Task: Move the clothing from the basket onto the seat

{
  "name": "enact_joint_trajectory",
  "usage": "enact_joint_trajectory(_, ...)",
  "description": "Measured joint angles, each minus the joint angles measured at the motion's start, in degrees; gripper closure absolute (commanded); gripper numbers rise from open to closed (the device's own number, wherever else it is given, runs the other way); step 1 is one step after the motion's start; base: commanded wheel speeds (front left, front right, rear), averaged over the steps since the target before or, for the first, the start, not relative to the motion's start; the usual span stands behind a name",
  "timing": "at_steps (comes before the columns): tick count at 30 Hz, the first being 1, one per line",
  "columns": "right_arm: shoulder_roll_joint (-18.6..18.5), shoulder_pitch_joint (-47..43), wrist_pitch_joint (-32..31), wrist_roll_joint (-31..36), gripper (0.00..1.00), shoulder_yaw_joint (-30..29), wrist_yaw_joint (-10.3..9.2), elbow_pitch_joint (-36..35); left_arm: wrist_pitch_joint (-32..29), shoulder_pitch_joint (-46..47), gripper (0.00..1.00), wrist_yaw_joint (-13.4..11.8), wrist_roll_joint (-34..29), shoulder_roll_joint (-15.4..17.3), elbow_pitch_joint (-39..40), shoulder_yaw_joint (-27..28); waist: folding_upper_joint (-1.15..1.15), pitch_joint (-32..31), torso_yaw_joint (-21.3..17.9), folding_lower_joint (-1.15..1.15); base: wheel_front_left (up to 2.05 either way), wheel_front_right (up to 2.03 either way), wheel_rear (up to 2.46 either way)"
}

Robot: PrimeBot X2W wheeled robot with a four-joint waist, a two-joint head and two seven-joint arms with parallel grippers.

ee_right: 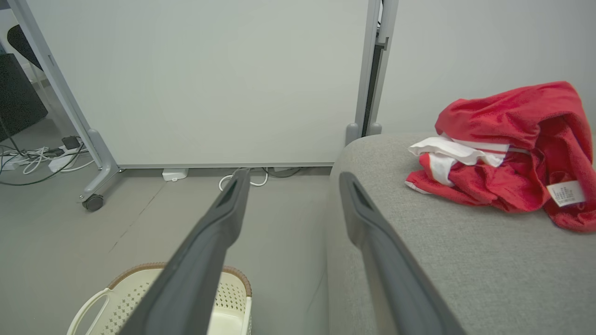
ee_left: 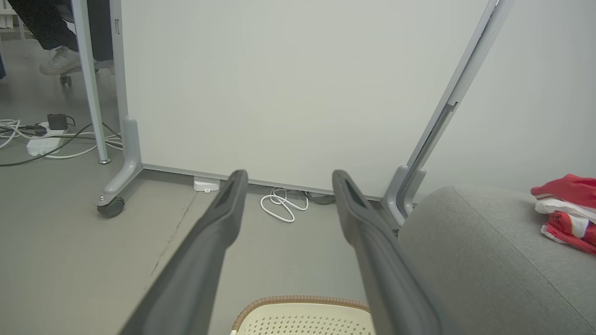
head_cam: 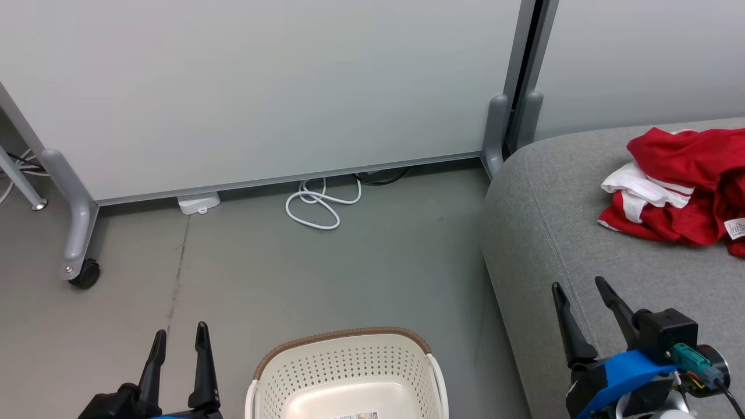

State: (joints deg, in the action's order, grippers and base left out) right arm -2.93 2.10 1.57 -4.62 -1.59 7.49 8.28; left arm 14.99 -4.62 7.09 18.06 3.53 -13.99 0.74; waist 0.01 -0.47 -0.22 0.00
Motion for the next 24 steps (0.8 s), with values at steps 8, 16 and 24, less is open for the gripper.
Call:
enact_joint_trajectory(8,0.00,-0.04,-0.08,-0.59,0.00,0.73,0.00,-0.29,0.00,0.00,0.00,0.02,-0.57,-0.08,-0.82,-0.11,0.00,-0.05,0.20,0.00,0.00,0.00,0.00)
enact_joint_trajectory(16,0.00,-0.07,-0.05,-1.36,0.00,0.75,0.00,0.03,0.00,0.00,0.00,0.03,-1.27,-0.09,-1.21,-0.05,0.00,-0.02,0.09,0.00,0.00,0.00,0.00)
enact_joint_trajectory(24,0.10,-0.57,-0.09,-1.48,1.00,0.91,0.00,2.14,-0.26,-0.41,1.00,0.00,-1.40,-0.38,-3.11,-0.02,0.00,-0.05,0.32,0.01,0.00,0.00,0.00)
